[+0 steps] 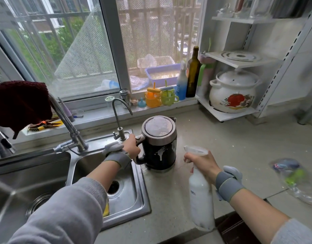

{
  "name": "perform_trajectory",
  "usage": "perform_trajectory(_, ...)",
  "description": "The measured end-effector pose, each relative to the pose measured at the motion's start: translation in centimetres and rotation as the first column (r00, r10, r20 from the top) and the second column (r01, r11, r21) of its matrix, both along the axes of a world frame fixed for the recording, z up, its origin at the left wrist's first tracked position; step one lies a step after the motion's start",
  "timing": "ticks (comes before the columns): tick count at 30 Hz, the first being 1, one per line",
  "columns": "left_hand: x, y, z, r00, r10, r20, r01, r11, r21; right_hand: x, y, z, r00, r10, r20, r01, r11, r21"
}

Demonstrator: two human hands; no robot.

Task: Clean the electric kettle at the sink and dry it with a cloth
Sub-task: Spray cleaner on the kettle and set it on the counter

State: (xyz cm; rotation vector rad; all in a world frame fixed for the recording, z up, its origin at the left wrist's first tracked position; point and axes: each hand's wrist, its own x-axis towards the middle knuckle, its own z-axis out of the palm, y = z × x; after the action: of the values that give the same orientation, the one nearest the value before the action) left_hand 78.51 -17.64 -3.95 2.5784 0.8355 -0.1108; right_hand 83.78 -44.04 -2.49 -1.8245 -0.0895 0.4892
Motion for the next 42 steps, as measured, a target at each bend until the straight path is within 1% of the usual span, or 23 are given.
perform_trajectory(2, 0.0, 0.1, -0.1, 1.000, -0.001, -0.003, 0.001, 1.000, 0.003, -0.1, -0.1, -0.1, 1.000, 0.004, 0.013, -0.004, 1.000, -0.002)
perform_trajectory(6, 0.0, 0.1, -0.2, 1.000, -0.005, -0.003, 0.005, 1.000, 0.000, -0.5, 0.3, 0.2, 0.991, 0.106, 0.078, -0.102, 0.993, -0.053)
perform_trajectory(9, 0.0, 0.2, -0.4, 1.000, -0.003, 0.005, 0.003, 1.000, 0.029, -0.3, 0.1, 0.5, 0.990, 0.132, 0.051, -0.136, 0.988, 0.073)
perform_trajectory(11, -0.4, 0.0, 0.0, 1.000, 0.001, 0.000, -0.001, 0.999, 0.049, -0.7, 0.5, 0.7, 0.982, 0.172, 0.082, -0.180, 0.979, 0.101)
perform_trajectory(14, -1.4, -1.1, 1.3, 0.993, -0.118, -0.020, 0.119, 0.993, 0.027, -0.7, 1.8, 1.2, 0.971, 0.186, 0.153, -0.198, 0.978, 0.069)
perform_trajectory(17, -2.7, -2.8, 2.0, 0.970, -0.241, 0.039, 0.244, 0.951, -0.191, 0.6, 2.7, 2.3, 0.980, 0.147, 0.131, -0.160, 0.983, 0.088)
perform_trajectory(18, -3.0, -3.6, 2.2, 0.965, -0.257, 0.041, 0.257, 0.912, -0.320, 1.0, 2.8, 2.7, 0.981, 0.147, 0.128, -0.159, 0.983, 0.095)
perform_trajectory(20, -3.4, -5.0, 2.4, 0.970, -0.239, 0.033, 0.211, 0.773, -0.599, 1.2, 3.1, 3.6, 0.967, 0.199, 0.161, -0.215, 0.973, 0.087)
perform_trajectory(21, -3.5, -5.7, 2.4, 0.970, -0.242, 0.025, 0.198, 0.726, -0.658, 1.2, 3.3, 4.0, 0.954, 0.233, 0.188, -0.249, 0.966, 0.067)
perform_trajectory(22, -3.5, -6.5, 2.5, 0.965, -0.259, 0.046, 0.224, 0.715, -0.662, 1.2, 3.5, 4.2, 0.943, 0.254, 0.213, -0.269, 0.962, 0.044)
perform_trajectory(25, -2.7, -10.3, 1.7, 0.958, -0.215, 0.189, 0.278, 0.857, -0.434, 1.4, 3.6, 4.7, 0.940, 0.240, 0.243, -0.254, 0.967, 0.026)
perform_trajectory(26, -2.3, -11.7, 1.4, 0.954, -0.176, 0.243, 0.261, 0.886, -0.382, 1.5, 3.5, 4.8, 0.953, 0.202, 0.225, -0.216, 0.975, 0.041)
perform_trajectory(27, -1.8, -12.8, 1.2, 0.953, -0.154, 0.261, 0.249, 0.890, -0.383, 1.6, 3.3, 4.9, 0.968, 0.151, 0.200, -0.167, 0.984, 0.062)
perform_trajectory(29, -1.1, -14.0, 0.9, 0.954, -0.240, 0.179, 0.290, 0.889, -0.356, 1.6, 2.3, 5.5, 0.984, 0.052, 0.168, -0.068, 0.993, 0.092)
perform_trajectory(31, -0.5, -12.4, 1.4, 0.921, -0.377, 0.097, 0.386, 0.916, -0.111, 1.8, 1.2, 5.9, 0.982, 0.018, 0.186, -0.038, 0.994, 0.105)
perform_trajectory(32, -0.6, -11.1, 2.4, 0.919, -0.380, 0.107, 0.378, 0.925, 0.034, 1.8, 0.5, 5.8, 0.981, 0.039, 0.189, -0.059, 0.993, 0.102)
perform_trajectory(33, -0.6, -9.6, 3.3, 0.927, -0.328, 0.183, 0.304, 0.941, 0.148, 1.6, 0.1, 5.8, 0.979, 0.081, 0.185, -0.101, 0.990, 0.098)
perform_trajectory(34, -0.7, -8.0, 4.5, 0.911, -0.271, 0.310, 0.215, 0.956, 0.202, 1.6, -0.3, 5.4, 0.974, 0.139, 0.176, -0.158, 0.983, 0.096)
perform_trajectory(36, 0.0, -4.4, 6.3, 0.852, -0.186, 0.489, 0.132, 0.981, 0.144, 1.1, -0.9, 4.4, 0.954, 0.241, 0.178, -0.257, 0.964, 0.071)
perform_trajectory(37, 0.9, -2.6, 6.6, 0.861, -0.210, 0.463, 0.185, 0.978, 0.100, 0.9, -1.0, 3.8, 0.949, 0.266, 0.171, -0.279, 0.959, 0.056)
perform_trajectory(39, 2.7, -0.2, 6.8, 0.904, -0.346, 0.251, 0.337, 0.938, 0.079, 0.7, -1.2, 2.9, 0.957, 0.265, 0.123, -0.275, 0.959, 0.072)
perform_trajectory(40, 3.6, 0.5, 6.8, 0.902, -0.409, 0.141, 0.401, 0.912, 0.082, 0.6, -1.1, 2.7, 0.961, 0.259, 0.096, -0.268, 0.959, 0.091)
perform_trajectory(42, 5.1, 1.0, 6.6, 0.878, -0.478, -0.001, 0.477, 0.876, 0.071, 0.3, -0.8, 2.2, 0.964, 0.259, 0.053, -0.263, 0.959, 0.104)
